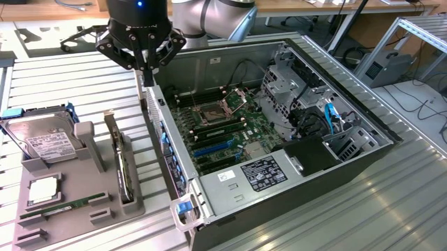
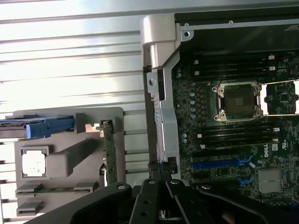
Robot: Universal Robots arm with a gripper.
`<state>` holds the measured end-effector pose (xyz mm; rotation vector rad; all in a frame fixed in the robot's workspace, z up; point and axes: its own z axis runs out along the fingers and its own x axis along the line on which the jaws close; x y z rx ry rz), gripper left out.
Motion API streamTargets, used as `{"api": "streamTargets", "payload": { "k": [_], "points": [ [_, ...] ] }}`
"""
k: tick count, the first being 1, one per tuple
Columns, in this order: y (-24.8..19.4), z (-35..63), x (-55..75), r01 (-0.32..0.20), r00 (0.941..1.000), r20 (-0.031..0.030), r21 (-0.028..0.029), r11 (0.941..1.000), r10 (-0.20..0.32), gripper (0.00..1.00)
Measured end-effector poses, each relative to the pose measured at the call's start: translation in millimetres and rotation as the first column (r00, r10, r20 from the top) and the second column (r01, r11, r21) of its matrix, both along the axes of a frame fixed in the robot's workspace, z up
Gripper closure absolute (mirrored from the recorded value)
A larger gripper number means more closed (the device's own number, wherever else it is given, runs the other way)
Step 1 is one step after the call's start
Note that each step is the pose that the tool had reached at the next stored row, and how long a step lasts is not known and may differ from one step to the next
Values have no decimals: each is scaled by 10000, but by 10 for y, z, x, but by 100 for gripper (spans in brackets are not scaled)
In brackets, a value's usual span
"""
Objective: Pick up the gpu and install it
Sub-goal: 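Reach for the gpu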
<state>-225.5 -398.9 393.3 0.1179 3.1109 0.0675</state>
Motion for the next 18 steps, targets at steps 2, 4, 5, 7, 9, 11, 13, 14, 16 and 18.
{"api": "streamTargets", "payload": {
  "k": [2, 4, 5, 7, 9, 11, 13, 14, 16, 18],
  "points": [
    [0, 0, -5, 0, 10000, 1, 1, 10000, 0, 89],
    [0, 0, -12, 0, 10000, 0, 0, 10000, 0, 89],
    [0, 0, -15, 0, 10000, 0, 0, 10000, 0, 89],
    [0, 0, -21, 0, 10000, 0, 0, 10000, 0, 89],
    [0, 0, -27, 0, 10000, 0, 0, 10000, 0, 89],
    [0, 0, -33, 0, 10000, 1, 0, 10000, 0, 89],
    [0, 0, -40, 0, 10000, 0, 0, 10000, 0, 89],
    [0, 0, -43, 0, 10000, 0, 0, 10000, 0, 89],
    [0, 0, -50, 0, 10000, 0, 0, 10000, 0, 89],
    [0, 0, -78, 0, 10000, 0, -1, 10000, 0, 89]
  ]
}}
